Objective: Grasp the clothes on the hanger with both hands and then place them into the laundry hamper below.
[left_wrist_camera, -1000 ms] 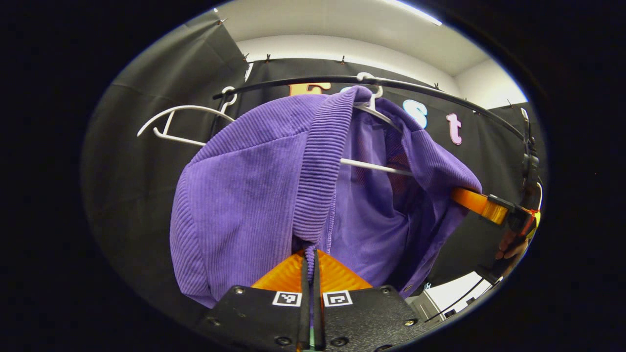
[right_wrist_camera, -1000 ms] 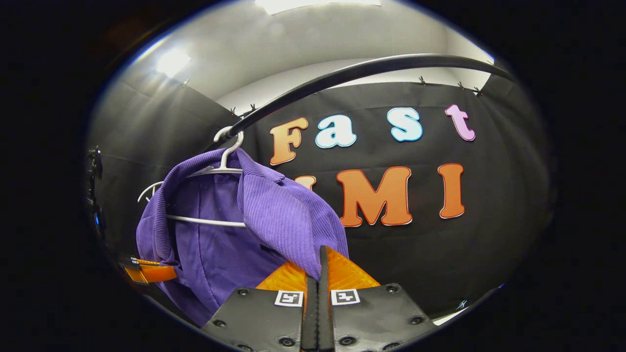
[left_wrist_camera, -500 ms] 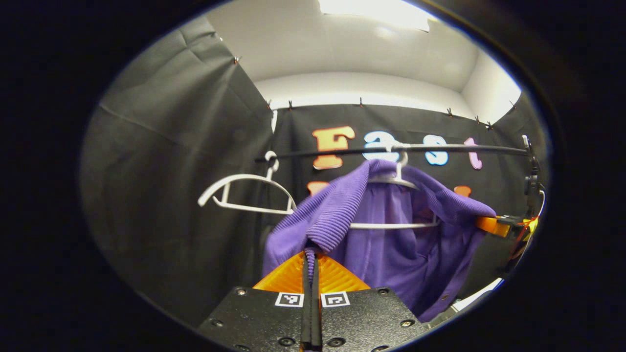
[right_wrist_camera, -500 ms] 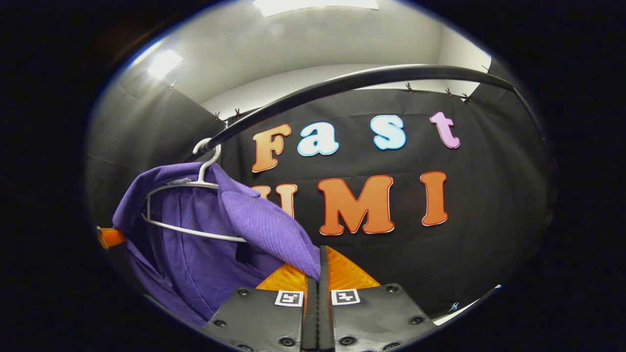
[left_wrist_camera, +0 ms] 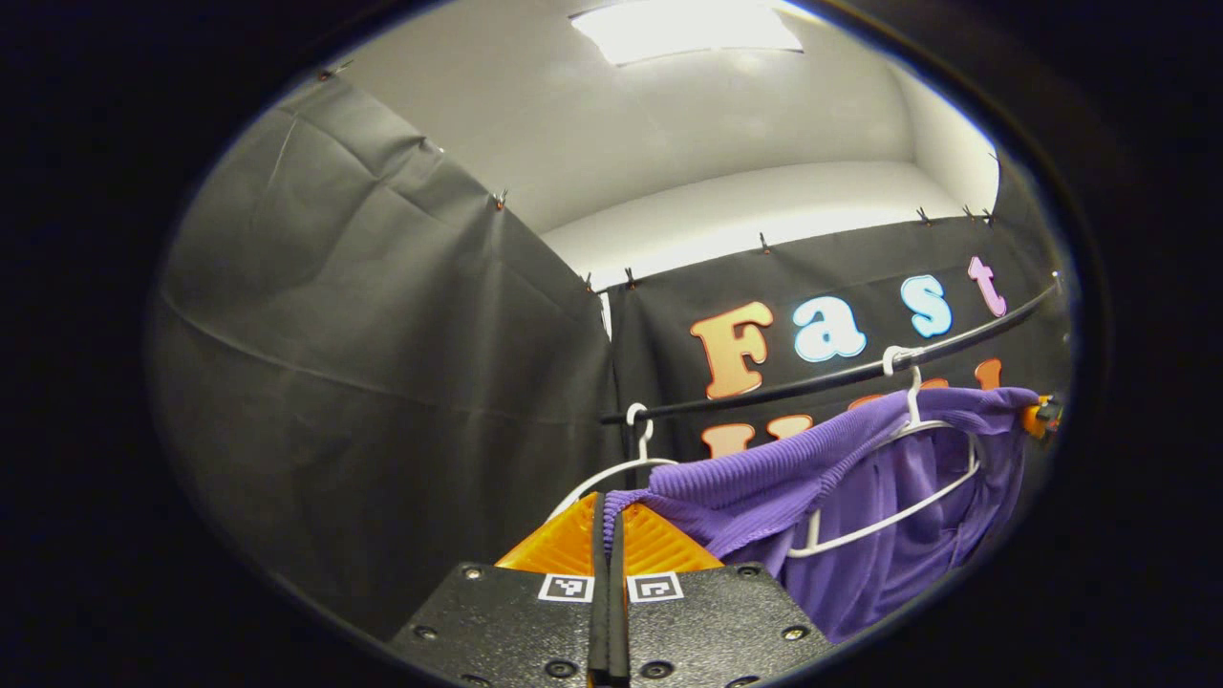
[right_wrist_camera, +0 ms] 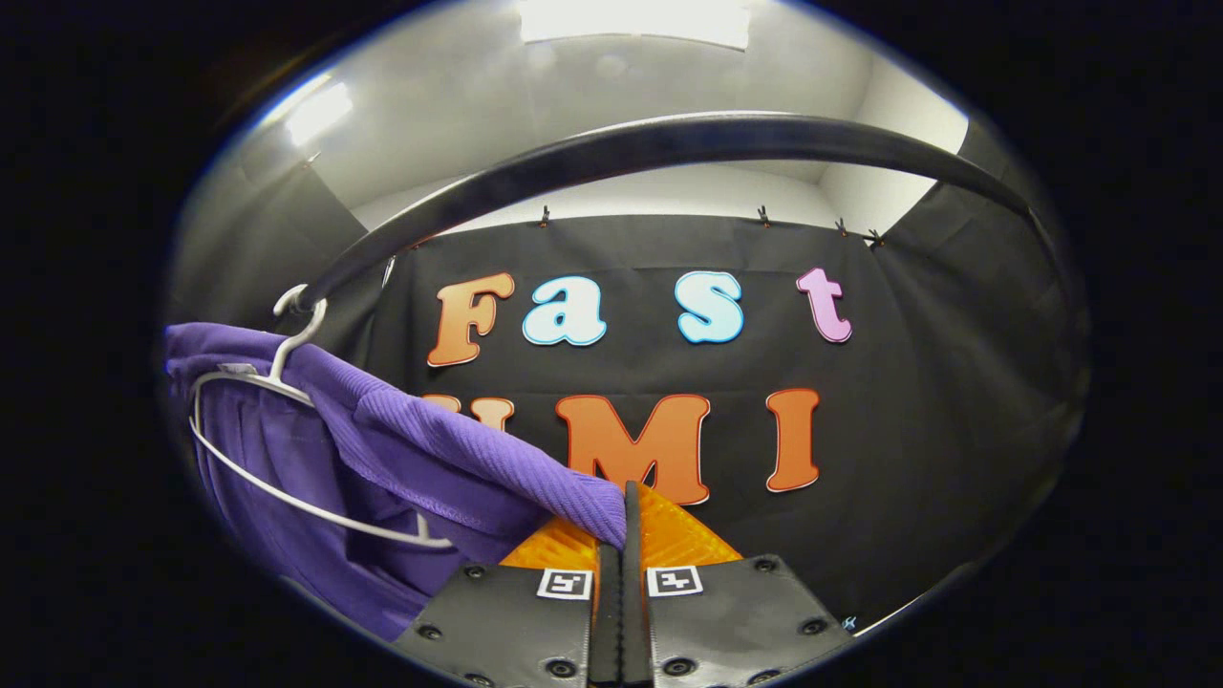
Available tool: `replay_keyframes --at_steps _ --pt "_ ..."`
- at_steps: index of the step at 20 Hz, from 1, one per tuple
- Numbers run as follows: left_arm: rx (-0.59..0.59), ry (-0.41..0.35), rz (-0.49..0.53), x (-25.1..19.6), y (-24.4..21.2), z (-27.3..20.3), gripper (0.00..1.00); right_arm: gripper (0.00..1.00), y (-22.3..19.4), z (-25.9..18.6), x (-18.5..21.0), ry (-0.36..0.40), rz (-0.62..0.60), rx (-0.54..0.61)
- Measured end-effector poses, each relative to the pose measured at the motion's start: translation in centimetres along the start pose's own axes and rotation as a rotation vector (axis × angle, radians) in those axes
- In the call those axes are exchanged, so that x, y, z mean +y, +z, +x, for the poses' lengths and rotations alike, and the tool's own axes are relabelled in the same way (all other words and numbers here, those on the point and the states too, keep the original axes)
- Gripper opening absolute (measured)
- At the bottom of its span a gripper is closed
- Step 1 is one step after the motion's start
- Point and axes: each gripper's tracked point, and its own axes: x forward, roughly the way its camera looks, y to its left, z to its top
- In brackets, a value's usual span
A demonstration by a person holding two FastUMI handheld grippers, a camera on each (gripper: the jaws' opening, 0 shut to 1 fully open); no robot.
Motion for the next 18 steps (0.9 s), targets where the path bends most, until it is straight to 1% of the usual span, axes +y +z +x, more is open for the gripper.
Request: replay_keyframes --at_steps 1,2,4,5,6,7,10,13,15,18 --pt "-0.01 0.013 0.007 0.4 0.8 0.3 0.0 0.07 0.2 -0.4 -0.2 -0.008 -0.003 -0.006" --pt "-0.027 0.031 0.015 0.9 1.5 0.9 0.0 0.07 -0.4 -0.6 0.0 -0.005 0.014 0.023" --pt "-0.051 0.05 0.026 0.9 1.9 2.5 0.0 0.07 -2.0 0.9 0.4 0.015 0.092 0.066" --pt "-0.049 0.047 0.022 0.5 1.7 3.2 0.0 0.07 -2.6 1.7 0.4 0.024 0.122 0.073" --pt "-0.045 0.04 0.022 0.5 1.5 3.5 0.0 0.07 -2.1 2.8 0.3 0.023 0.138 0.034" --pt "-0.045 0.04 0.029 0.7 1.4 3.6 0.0 0.07 -2.1 3.2 0.4 0.026 0.146 0.026" --pt "-0.038 0.036 0.04 1.2 1.3 3.6 0.0 0.07 -3.3 2.9 0.9 0.06 0.153 0.055" --pt "-0.019 0.04 0.03 1.1 -0.2 4.7 0.0 0.07 -4.4 3.4 1.5 0.097 0.223 0.059" --pt "-0.011 0.048 0.02 1.1 -1.1 5.7 0.0 0.07 -4.9 4.1 2.2 0.128 0.235 0.038" --pt "0.017 0.055 0.007 1.7 -3.0 6.6 0.0 0.07 -6.8 5.0 3.6 0.192 0.352 0.087"
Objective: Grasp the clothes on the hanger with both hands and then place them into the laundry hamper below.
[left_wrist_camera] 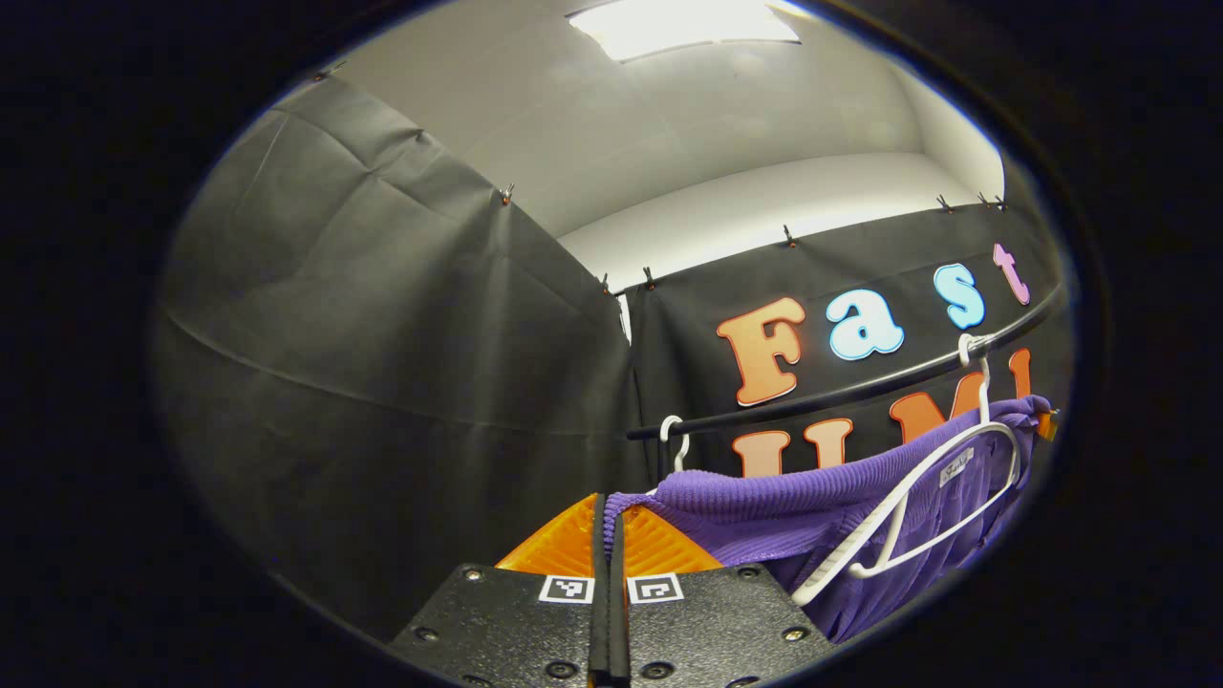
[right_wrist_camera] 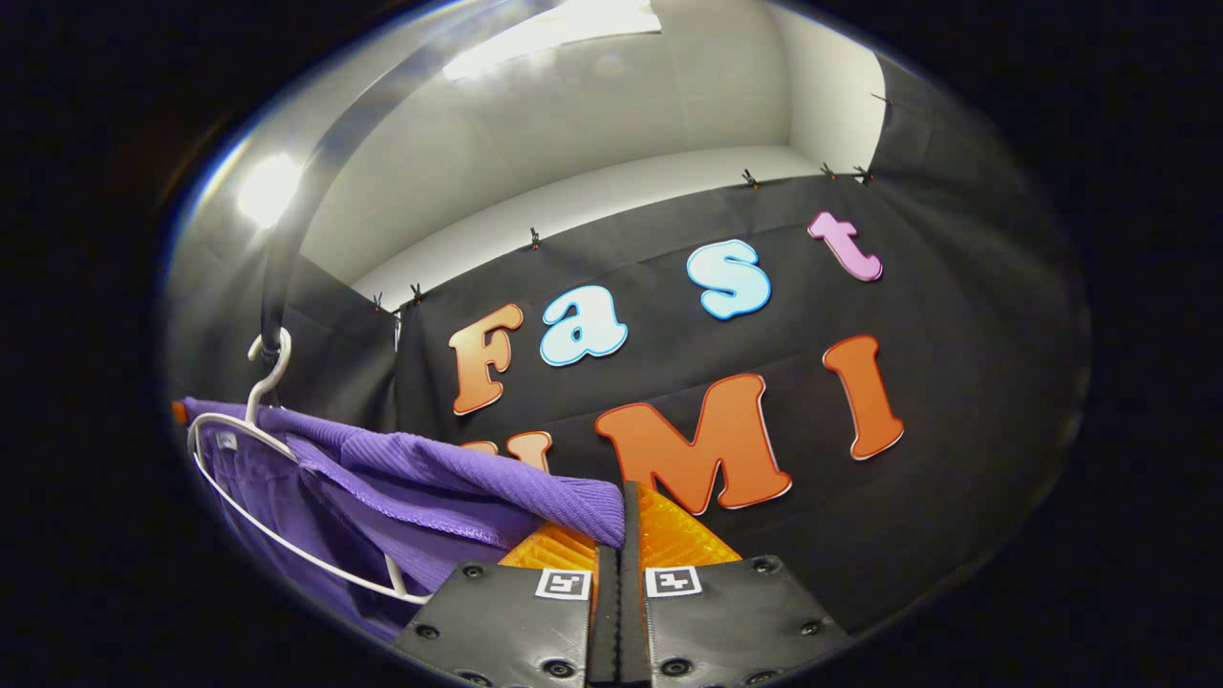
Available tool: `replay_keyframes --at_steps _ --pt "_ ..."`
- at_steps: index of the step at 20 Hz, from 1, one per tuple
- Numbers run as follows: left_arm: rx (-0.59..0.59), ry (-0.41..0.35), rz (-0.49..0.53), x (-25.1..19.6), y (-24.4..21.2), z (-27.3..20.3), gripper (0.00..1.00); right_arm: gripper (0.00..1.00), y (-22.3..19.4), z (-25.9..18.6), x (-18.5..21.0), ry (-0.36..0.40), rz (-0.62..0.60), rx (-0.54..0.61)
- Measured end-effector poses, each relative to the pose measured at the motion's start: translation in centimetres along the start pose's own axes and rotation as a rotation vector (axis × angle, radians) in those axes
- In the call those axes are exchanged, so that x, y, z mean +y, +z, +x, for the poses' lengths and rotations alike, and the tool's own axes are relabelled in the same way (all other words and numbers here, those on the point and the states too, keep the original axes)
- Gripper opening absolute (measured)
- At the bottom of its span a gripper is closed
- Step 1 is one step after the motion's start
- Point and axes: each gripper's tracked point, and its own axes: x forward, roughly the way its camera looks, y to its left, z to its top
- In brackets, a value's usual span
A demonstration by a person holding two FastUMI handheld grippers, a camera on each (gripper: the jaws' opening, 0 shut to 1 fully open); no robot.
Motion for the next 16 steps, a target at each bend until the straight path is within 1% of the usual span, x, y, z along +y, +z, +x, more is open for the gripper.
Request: replay_keyframes --at_steps 3,5,7,10,11,14,16 --pt "0.029 -0.012 0.001 0.0 -1.5 0.8 0.0 0.07 -0.4 1.9 -0.1 0.064 0.099 0.053" --pt "0.055 -0.025 -0.028 -0.3 -2.7 0.7 0.0 0.07 -0.5 3.7 -0.4 0.097 0.146 0.064" --pt "0.093 -0.046 -0.056 -0.4 -4.7 0.4 0.0 0.07 -2.2 5.4 -0.9 0.119 0.189 0.11" --pt "0.164 -0.055 -0.092 -0.9 -8.3 1.3 0.0 0.07 -5.3 6.7 -2.2 0.108 0.209 0.158" --pt "0.178 -0.05 -0.101 -1.0 -9.3 1.2 0.0 0.07 -6.4 6.4 -2.4 0.105 0.204 0.182" --pt "0.207 -0.064 -0.105 -1.2 -11.7 -0.6 0.0 0.07 -8.1 6.5 -3.7 0.083 0.219 0.164" --pt "0.244 -0.089 -0.115 -2.0 -13.4 -1.7 0.0 0.07 -10.9 5.3 -5.3 0.054 0.212 0.218"
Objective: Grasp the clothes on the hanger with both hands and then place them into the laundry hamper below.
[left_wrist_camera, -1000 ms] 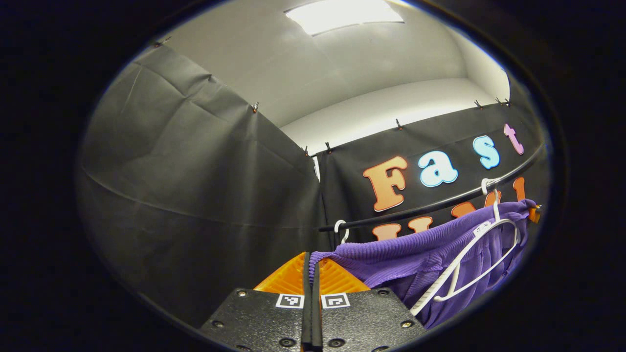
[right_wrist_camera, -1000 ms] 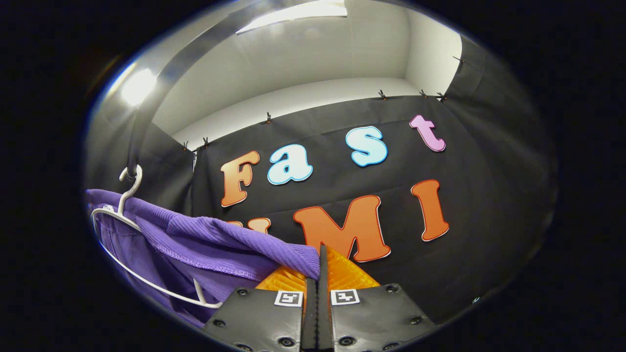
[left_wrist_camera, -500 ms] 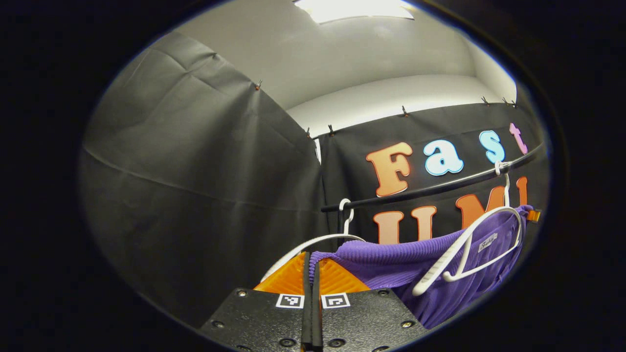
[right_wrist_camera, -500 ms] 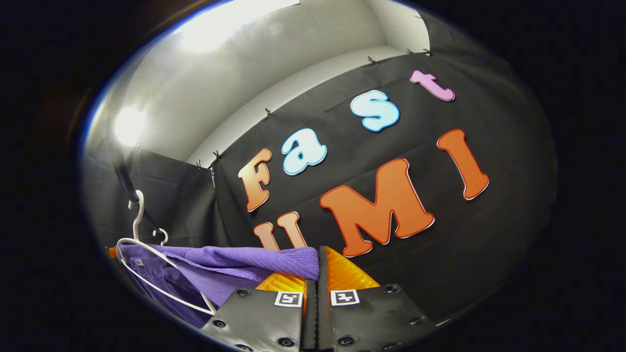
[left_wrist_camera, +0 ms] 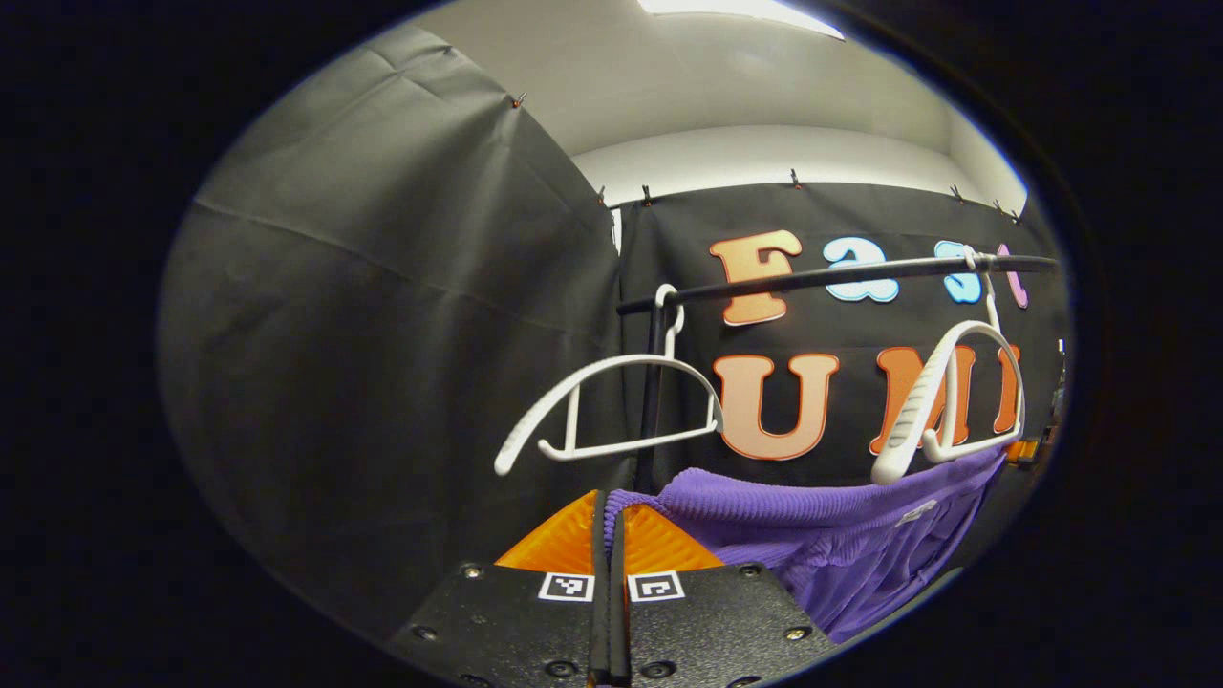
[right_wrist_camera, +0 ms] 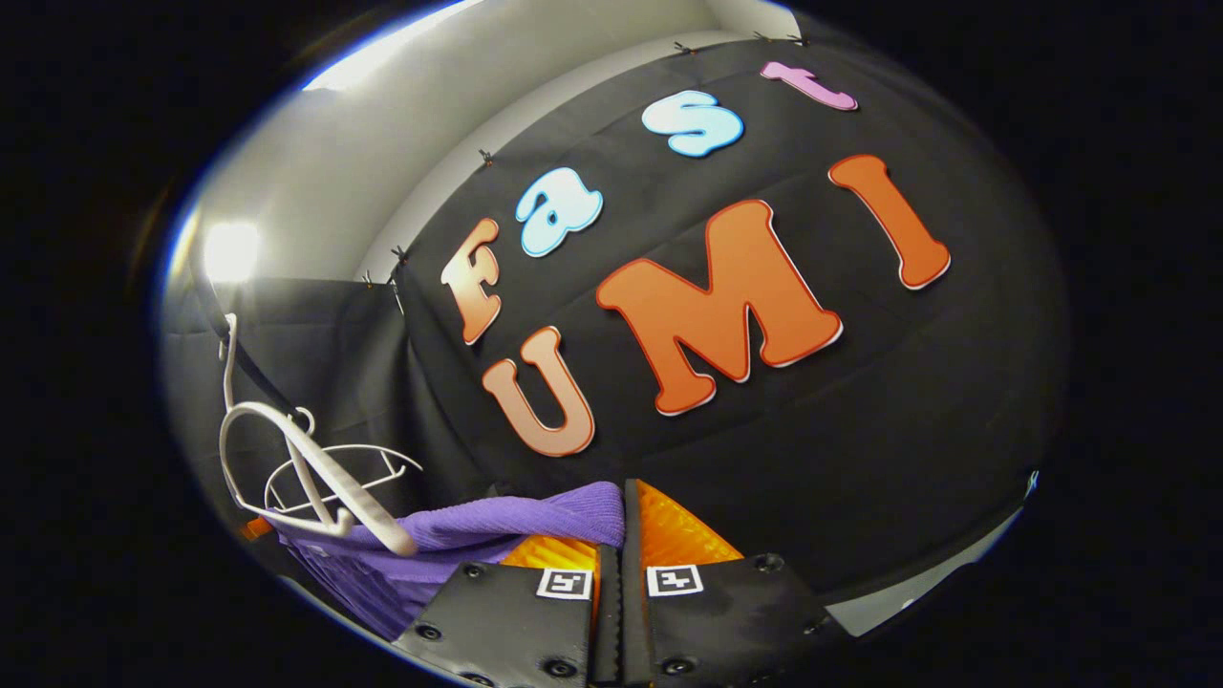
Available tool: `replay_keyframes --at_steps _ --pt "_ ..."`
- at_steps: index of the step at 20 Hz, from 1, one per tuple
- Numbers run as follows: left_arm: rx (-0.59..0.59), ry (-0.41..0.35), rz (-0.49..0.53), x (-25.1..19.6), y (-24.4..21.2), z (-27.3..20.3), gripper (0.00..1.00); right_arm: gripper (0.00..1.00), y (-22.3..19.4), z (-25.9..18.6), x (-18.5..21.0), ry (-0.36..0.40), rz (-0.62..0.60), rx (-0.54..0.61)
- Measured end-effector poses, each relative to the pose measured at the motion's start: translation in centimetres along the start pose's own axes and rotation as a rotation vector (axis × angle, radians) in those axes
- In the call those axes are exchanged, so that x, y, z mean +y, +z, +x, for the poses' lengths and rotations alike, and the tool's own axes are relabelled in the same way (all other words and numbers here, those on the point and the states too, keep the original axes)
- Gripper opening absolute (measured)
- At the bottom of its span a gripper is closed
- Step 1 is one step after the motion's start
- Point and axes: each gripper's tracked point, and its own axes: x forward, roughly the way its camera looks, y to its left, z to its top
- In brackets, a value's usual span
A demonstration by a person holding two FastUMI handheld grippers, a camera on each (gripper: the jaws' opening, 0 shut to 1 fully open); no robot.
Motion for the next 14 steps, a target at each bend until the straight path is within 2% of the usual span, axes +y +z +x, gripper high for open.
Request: replay_keyframes --at_steps 3,6,10,14 --pt "0.037 -0.021 0.018 -0.7 -2.3 -0.9 0.0 0.07 -2.3 -1.9 -2.1 -0.031 -0.015 0.042" --pt "0.06 -0.044 -0.014 -1.7 -3.0 -2.5 0.0 0.07 -3.1 -3.7 -3.6 -0.059 -0.012 0.07" --pt "0.045 -0.075 0.027 -3.7 -2.4 -4.4 0.0 0.08 -3.5 -6.3 -4.8 -0.116 -0.097 0.096" --pt "0.028 -0.114 0.039 -6.6 -1.5 -6.3 0.0 0.07 -3.4 -9.4 -4.2 -0.133 -0.096 0.113"
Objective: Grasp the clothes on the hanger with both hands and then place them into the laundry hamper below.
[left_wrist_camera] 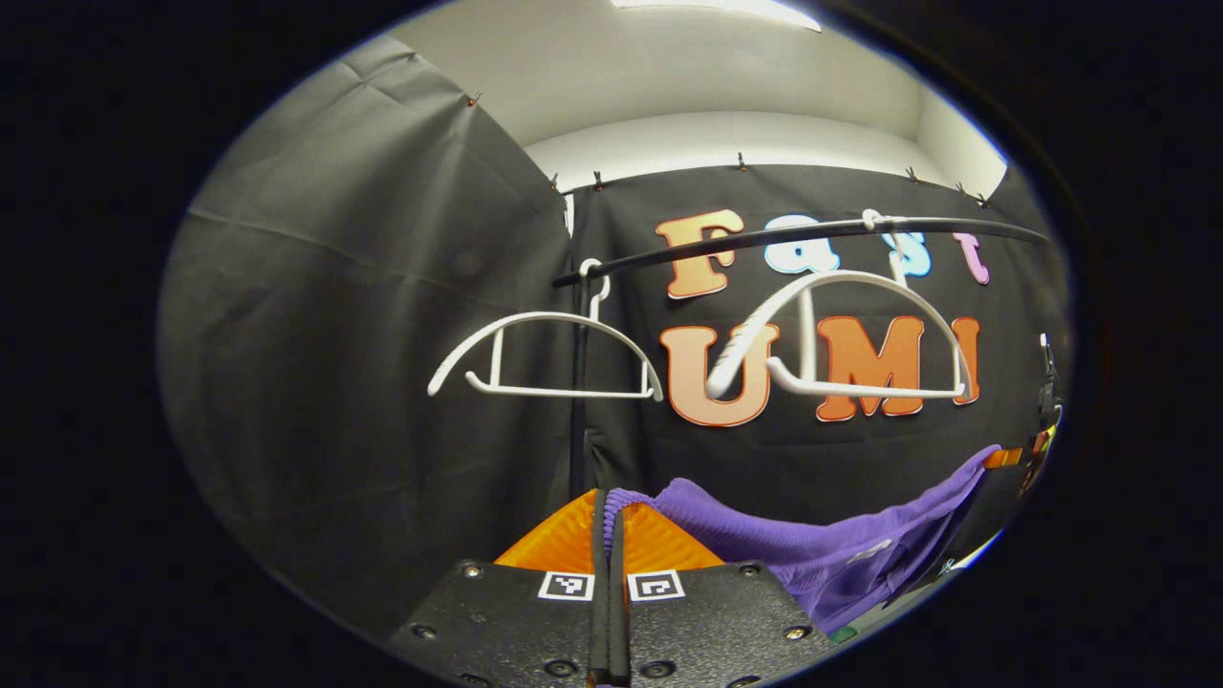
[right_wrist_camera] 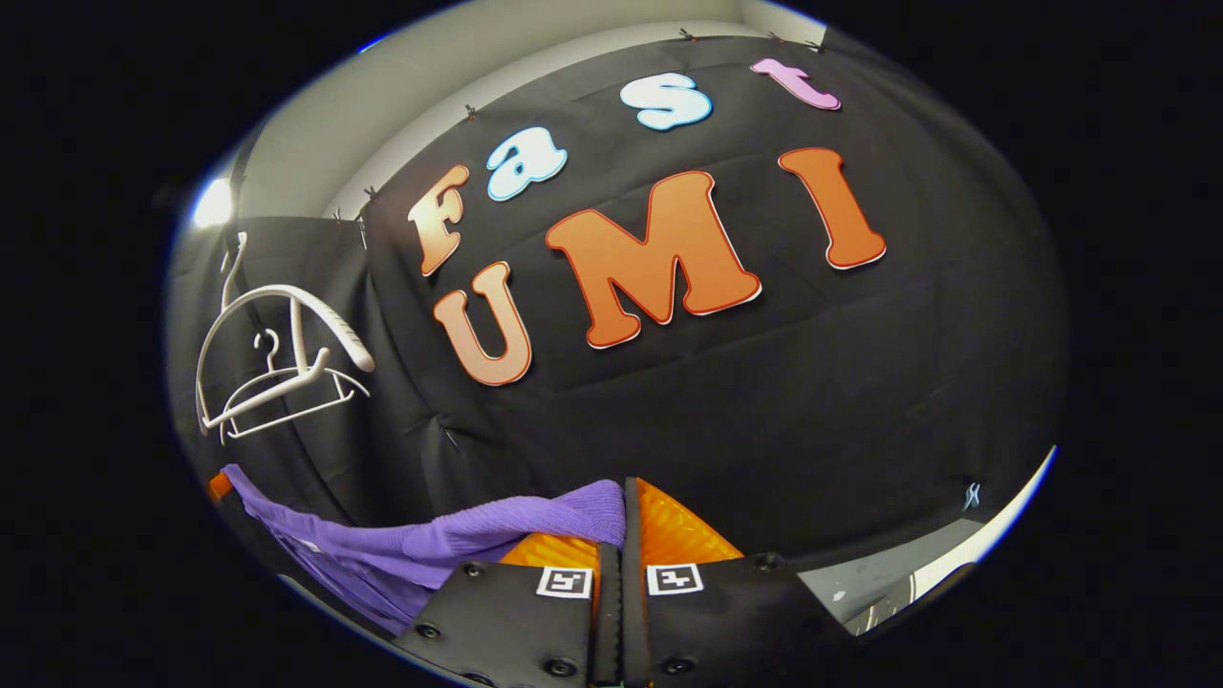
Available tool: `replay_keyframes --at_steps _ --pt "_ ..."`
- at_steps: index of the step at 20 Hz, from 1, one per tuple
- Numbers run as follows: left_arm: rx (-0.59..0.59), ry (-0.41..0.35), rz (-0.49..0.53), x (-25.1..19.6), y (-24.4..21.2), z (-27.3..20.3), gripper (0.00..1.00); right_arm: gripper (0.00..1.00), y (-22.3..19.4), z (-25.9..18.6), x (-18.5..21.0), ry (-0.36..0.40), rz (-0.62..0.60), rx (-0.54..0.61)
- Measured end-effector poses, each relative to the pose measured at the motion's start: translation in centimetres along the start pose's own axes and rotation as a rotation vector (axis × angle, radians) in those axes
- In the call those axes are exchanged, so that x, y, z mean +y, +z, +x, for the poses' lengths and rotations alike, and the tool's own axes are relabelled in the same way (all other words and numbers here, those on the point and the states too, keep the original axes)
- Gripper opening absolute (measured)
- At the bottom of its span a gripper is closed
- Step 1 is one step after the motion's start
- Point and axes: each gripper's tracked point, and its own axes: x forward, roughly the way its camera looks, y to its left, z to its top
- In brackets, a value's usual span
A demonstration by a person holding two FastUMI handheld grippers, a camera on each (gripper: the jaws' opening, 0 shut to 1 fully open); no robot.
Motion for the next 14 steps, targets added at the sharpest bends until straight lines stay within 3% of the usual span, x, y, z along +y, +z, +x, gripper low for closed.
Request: replay_keyframes --at_steps 14 --pt "0.072 -0.277 -0.048 -15.5 -1.0 -5.4 0.0 0.07 -3.4 -8.7 4.0 0.042 -0.061 0.068"
